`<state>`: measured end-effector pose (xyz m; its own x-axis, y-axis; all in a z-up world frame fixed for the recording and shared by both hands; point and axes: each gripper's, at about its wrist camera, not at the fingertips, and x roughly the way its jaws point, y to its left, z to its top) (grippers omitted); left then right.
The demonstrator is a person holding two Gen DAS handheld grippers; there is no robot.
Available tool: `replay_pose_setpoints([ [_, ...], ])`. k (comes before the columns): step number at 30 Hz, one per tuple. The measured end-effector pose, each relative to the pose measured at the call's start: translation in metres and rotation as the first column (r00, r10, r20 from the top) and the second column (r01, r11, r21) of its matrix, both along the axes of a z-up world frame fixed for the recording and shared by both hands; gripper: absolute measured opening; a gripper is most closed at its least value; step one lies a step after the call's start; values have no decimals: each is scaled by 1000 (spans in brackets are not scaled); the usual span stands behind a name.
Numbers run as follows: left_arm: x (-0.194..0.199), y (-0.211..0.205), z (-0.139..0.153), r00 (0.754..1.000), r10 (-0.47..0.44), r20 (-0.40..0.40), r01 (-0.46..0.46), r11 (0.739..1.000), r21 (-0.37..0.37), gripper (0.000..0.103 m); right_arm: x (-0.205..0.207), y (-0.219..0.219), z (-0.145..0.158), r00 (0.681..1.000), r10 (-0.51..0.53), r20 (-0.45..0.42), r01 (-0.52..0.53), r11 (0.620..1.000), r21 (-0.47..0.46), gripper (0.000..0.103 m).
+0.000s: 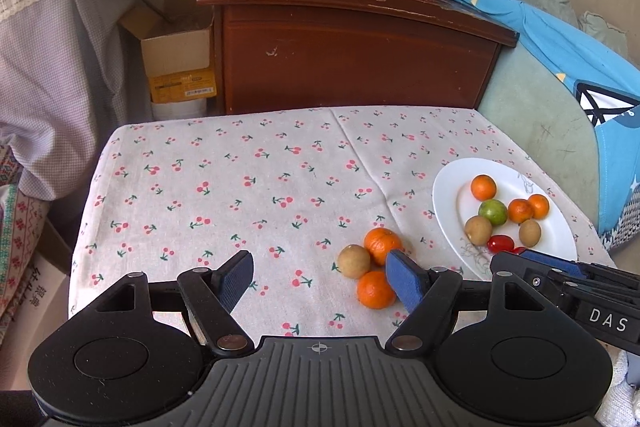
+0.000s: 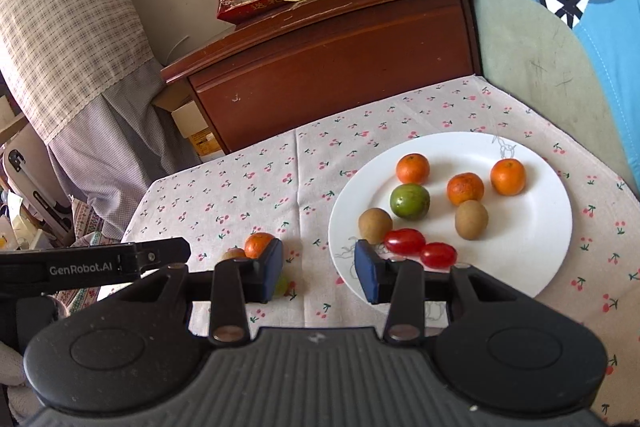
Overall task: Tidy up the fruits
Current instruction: 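Move both open tools back to the fruit cluster, then grasp a green lime with the right tool while the left tool grasps an orange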
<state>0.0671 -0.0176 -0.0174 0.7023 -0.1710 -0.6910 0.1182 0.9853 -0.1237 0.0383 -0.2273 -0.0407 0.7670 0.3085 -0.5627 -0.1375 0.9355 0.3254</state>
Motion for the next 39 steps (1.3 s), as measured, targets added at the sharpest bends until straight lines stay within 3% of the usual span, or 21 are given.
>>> replay_pose_setpoints([
  [10,-13,13,-27,999,-7,-52,8,1000,27,74,10,25,-21,995,94,-27,-94,996,4,37],
  [23,-16,12,-43,997,-44,-67,47,998,36,73,32,35,-35,993,109,-40,-109,994,8,33],
  [26,-16,12,-44,997,-51,-62,53,998,35,73,35,39,-40,992,117,-51,-116,993,9,27],
  [39,-13,-9,-43,991,-130,10,130,992,7,65,27,29,-36,993,96,-74,-96,995,8,27],
])
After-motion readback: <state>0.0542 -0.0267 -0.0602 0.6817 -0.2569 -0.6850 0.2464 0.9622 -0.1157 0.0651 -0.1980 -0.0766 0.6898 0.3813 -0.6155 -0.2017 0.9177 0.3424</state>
